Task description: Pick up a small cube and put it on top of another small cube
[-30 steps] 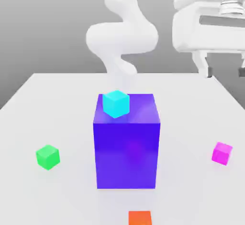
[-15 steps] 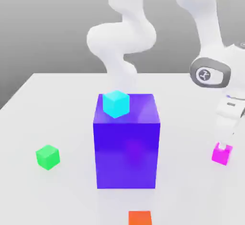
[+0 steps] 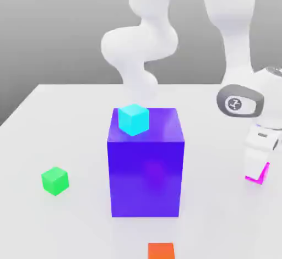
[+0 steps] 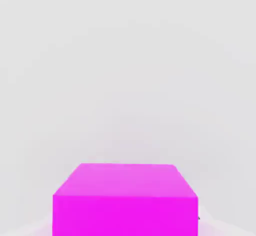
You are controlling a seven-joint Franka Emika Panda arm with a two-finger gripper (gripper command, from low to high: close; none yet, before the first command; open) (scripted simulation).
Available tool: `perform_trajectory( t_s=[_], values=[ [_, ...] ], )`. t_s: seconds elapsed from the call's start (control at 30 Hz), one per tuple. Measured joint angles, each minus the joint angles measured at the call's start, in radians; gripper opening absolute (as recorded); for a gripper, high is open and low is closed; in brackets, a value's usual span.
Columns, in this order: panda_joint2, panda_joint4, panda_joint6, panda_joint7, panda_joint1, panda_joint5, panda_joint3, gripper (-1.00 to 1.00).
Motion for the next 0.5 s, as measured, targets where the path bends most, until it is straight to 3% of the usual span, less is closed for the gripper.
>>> perform_trajectory(
  t_s=[0.13,0.5],
  values=[
    [-0.041,0.038,-0.05,-0.091,-0.036,0.076,0.032,-1.0],
    [-0.109,0.045,-0.097,-0.222,-0.332,0.107,-0.218,-1.0]
  ],
)
